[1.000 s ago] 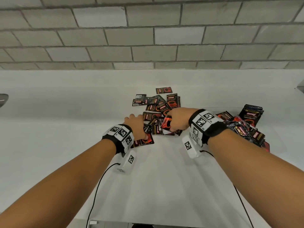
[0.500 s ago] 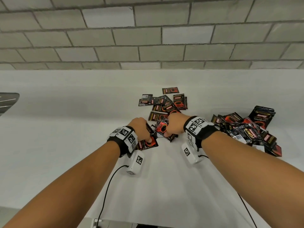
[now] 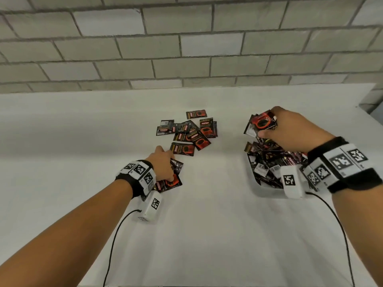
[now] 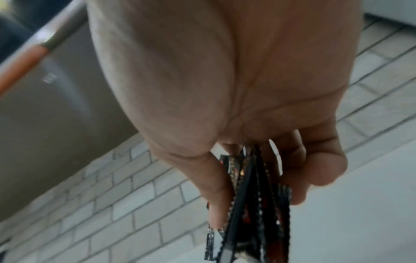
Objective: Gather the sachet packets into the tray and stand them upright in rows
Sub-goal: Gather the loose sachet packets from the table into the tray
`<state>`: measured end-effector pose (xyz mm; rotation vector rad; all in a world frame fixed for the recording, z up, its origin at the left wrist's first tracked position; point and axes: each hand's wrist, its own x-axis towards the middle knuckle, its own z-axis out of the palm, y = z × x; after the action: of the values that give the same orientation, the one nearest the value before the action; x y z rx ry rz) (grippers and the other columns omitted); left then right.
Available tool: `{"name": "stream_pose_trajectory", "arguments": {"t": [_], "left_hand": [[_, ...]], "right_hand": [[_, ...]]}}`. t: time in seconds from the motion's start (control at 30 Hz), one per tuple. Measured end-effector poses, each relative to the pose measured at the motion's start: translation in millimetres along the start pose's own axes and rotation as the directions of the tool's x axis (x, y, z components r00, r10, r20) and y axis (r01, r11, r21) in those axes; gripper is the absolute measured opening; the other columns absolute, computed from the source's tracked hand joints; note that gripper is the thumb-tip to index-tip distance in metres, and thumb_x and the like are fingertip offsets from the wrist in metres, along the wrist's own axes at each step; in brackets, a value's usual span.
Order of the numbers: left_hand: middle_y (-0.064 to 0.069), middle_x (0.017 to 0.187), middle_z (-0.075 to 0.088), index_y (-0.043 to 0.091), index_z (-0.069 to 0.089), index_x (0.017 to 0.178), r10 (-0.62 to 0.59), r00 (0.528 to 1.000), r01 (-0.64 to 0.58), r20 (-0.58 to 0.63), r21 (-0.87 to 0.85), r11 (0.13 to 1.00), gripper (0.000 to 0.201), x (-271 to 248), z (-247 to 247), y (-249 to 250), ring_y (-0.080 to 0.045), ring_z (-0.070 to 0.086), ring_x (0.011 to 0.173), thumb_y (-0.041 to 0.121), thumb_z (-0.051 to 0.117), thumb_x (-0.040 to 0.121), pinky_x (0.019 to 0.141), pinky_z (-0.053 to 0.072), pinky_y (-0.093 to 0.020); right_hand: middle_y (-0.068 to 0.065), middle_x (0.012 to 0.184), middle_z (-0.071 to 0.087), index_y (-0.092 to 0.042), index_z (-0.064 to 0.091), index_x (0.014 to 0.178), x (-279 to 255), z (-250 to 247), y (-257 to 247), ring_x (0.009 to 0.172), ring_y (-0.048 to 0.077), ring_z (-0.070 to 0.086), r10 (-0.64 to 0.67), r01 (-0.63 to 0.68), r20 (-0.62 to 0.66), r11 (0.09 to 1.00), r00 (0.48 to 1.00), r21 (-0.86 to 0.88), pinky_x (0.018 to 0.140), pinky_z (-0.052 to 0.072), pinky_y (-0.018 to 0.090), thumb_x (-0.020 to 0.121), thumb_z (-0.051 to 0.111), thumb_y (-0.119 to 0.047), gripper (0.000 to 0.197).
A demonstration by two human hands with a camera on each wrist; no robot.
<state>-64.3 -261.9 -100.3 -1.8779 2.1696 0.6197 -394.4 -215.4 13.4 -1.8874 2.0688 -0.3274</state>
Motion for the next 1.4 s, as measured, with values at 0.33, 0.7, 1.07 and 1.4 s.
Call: {"name": "stream_pose_trajectory", "arguments": {"t": [0.33,0.7,1.07,1.4], "left_hand": [[-0.002,0.108,0.066,0.032,0.041,0.117,0.206,0.979,-0.205,0.003,-0.099,0.974,0.047,-22,-31,5,-0.015,0.063,0.087,0.016,0.074,0.089,0.070,0.050,-0.027],[-0.007,0.117,0.057,0.018,0.042,0.133,0.444,0.814,-0.563,-0.375,-0.320,0.762,0.049,-9,-57,210,-0.023,0.063,0.095,0.024,0.071,0.093,0.078,0.054,-0.033],[-0.006,0.169,0.009,0.028,0.017,0.161,0.512,0.849,-0.505,-0.131,0.082,0.859,0.076,18,5,231,-0.032,0.007,0.154,0.050,0.054,0.099,0.120,0.020,-0.054],[-0.013,0.157,0.034,0.027,0.024,0.159,0.587,0.779,-0.617,-0.220,-0.103,0.780,0.079,8,-5,219,-0.033,0.030,0.144,0.048,0.063,0.095,0.116,0.031,-0.046]], "right_hand": [[0.019,0.143,0.043,-0.017,0.042,0.148,9,29,67,0.131,0.037,0.047,0.157,-0.145,0.086,0.981,0.984,-0.129,0.108,0.043,0.048,0.077,0.062,-0.076,0.094],[-0.005,0.091,0.065,-0.022,0.068,0.099,-32,-18,82,0.083,0.013,0.059,0.049,-0.051,0.021,0.997,0.999,0.065,0.066,0.039,0.029,0.085,0.071,-0.053,0.033],[-0.009,0.071,0.057,-0.028,0.070,0.093,-71,26,77,0.060,0.003,0.050,-0.098,0.085,0.120,0.990,0.988,0.110,0.054,0.035,0.015,0.077,0.084,-0.039,0.024],[-0.008,0.072,0.062,-0.026,0.067,0.088,-63,38,86,0.062,0.005,0.055,-0.079,0.071,0.087,0.993,0.993,0.091,0.056,0.037,0.017,0.084,0.079,-0.033,0.015]]}}
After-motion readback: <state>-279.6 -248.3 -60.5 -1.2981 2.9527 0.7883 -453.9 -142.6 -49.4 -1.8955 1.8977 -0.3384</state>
